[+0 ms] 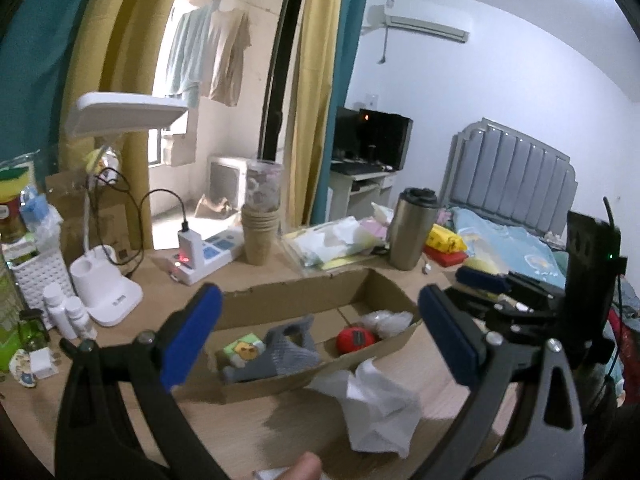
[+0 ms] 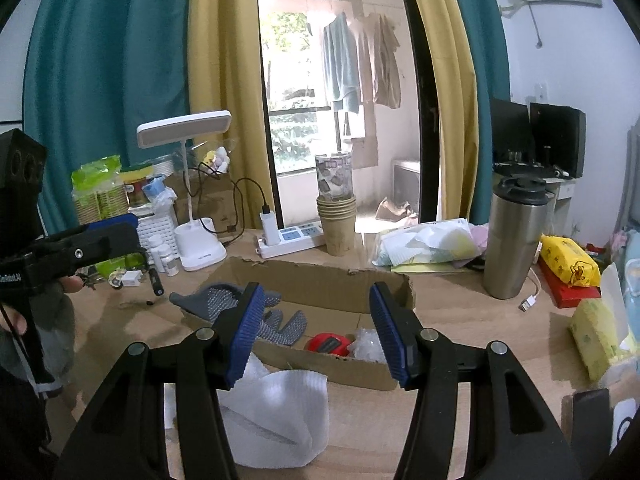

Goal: Organize soft objects
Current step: 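Grasp the white wet-wipe cloth with the right tool while the left tool grasps another cloth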

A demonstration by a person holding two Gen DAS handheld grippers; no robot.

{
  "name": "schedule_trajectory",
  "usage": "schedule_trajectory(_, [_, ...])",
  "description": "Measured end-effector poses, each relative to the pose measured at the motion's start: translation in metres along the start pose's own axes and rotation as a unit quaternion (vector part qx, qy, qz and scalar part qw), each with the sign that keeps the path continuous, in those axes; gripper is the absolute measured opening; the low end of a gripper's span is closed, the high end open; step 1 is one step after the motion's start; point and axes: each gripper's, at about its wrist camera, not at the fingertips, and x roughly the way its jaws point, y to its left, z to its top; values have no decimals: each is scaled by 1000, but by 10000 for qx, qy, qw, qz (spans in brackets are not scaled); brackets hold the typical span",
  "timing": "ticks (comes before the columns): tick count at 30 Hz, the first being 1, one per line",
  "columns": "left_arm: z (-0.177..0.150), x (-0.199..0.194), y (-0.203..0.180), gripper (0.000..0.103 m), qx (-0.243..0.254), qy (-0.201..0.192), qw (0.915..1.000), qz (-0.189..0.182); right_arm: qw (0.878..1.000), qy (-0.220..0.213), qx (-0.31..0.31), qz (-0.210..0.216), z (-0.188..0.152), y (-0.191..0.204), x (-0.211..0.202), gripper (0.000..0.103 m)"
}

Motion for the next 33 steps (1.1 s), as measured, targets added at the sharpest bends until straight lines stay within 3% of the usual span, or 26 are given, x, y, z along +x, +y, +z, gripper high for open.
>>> schedule_trajectory(5, [-15,-8,7,100,152,161,9995,218,10000,96,-5,-19,-8,0,-3,58])
schedule_trajectory(10, [-32,-17,20,100,-78,277,9991,307,9996,293,34,-48,-22,-2,-2,58])
schedule_trajectory(20, [-57,-28,29,100,-284,520,9979,275,9970,708,216,222,-47,7,12,58])
schedule_trajectory(24, [-75,-31,32,100,-418,739,9962,166,9966,746,255,256,-53,17,22,76])
schedule_trajectory(29, [-99,-30,34,100,-502,1068,9926,289,9953,862,109,425,-56,33,34,76])
schedule_trajectory(33, [-116,-30,31,100,-546,1311,9897,151,9939,962,126,525,-59,39,42,76])
